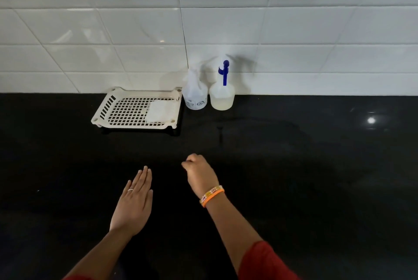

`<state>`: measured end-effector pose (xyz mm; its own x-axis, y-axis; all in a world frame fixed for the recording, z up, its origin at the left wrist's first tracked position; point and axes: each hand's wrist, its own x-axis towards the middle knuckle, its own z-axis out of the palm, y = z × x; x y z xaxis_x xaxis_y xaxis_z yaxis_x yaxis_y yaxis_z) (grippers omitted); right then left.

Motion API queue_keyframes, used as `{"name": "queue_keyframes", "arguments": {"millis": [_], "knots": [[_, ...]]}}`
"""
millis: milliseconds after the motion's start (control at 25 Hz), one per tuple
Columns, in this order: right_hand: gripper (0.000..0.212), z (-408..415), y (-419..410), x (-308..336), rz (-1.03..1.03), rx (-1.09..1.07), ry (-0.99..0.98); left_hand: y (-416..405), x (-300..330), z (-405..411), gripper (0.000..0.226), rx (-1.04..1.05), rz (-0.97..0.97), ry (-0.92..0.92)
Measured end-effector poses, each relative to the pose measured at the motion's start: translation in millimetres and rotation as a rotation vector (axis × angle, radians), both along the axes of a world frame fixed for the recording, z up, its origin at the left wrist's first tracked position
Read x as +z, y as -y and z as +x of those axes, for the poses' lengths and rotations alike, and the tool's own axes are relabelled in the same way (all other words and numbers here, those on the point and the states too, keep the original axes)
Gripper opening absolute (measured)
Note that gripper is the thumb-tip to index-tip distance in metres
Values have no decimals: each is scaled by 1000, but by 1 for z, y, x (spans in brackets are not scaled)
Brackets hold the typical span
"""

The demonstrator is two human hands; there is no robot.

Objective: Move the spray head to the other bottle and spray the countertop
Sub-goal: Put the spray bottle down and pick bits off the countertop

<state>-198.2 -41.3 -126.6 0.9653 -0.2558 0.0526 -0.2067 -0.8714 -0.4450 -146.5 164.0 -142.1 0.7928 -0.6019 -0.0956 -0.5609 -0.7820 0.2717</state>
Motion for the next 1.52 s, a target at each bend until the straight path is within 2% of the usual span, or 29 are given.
{"name": "queue_keyframes", "arguments": {"millis": [40, 80, 200, 280, 360, 400, 480, 560, 640, 720, 800, 880, 960, 1040, 1080, 1120, 1240, 1320, 1400, 1440, 1520], "knots": [[29, -5, 1, -3, 15, 46, 18, 0, 1, 0, 68, -4, -2, 7], [30, -16, 21, -7, 5, -9, 91, 0, 1, 0, 65, -4, -2, 14], [30, -80, 124, -13, -111, -426, 192, 2, 3, -1, 54, 3, 17, 33], [24, -119, 171, 2, -89, -703, 103, 1, 5, -3, 54, 4, 17, 44], [24, -119, 170, 9, -45, -893, 68, 1, 6, -2, 54, 1, 27, 44], [25, -103, 155, 9, -42, -909, 88, 1, 7, -2, 54, 1, 34, 44], [26, -57, 108, 6, -27, -752, 122, 3, 6, -1, 54, -11, 53, 50], [24, -7, 35, -5, 2, -422, 175, 2, 4, -1, 57, -37, 84, 60], [23, 21, -45, -4, -27, -85, 55, 1, 3, 0, 65, -49, 89, 57], [27, 26, -70, -3, -25, 91, -29, 1, 2, 1, 68, -47, 73, 50], [28, 6, -26, -5, -56, -35, 63, 1, 3, 1, 63, -45, 58, 65], [28, -39, 48, -9, -121, -313, 172, 2, 3, 0, 57, -35, 69, 59], [24, -89, 104, 2, -99, -620, 113, 1, 4, 0, 57, -30, 63, 57], [23, -99, 111, 4, -106, -871, 35, 1, 5, 0, 58, -37, 65, 52], [23, -87, 94, 2, -119, -867, 52, 1, 4, 0, 58, -42, 70, 49], [24, -70, 69, -1, -117, -771, 85, 1, 3, 0, 58, -44, 71, 46], [22, -41, -33, -18, -139, -337, 218, 1, 2, 0, 59, -55, 58, 60], [18, -56, -104, -16, -72, -160, 110, 1, 2, 0, 59, -58, 76, 70], [26, -86, -130, -10, -38, -33, 88, 1, 2, 0, 58, -60, 83, 77], [26, -103, -117, -9, -60, -25, 109, 0, 1, 0, 58, -57, 73, 74], [19, -146, -65, -10, -143, -214, 127, -1, 1, 0, 58, -66, 55, 79]]}}
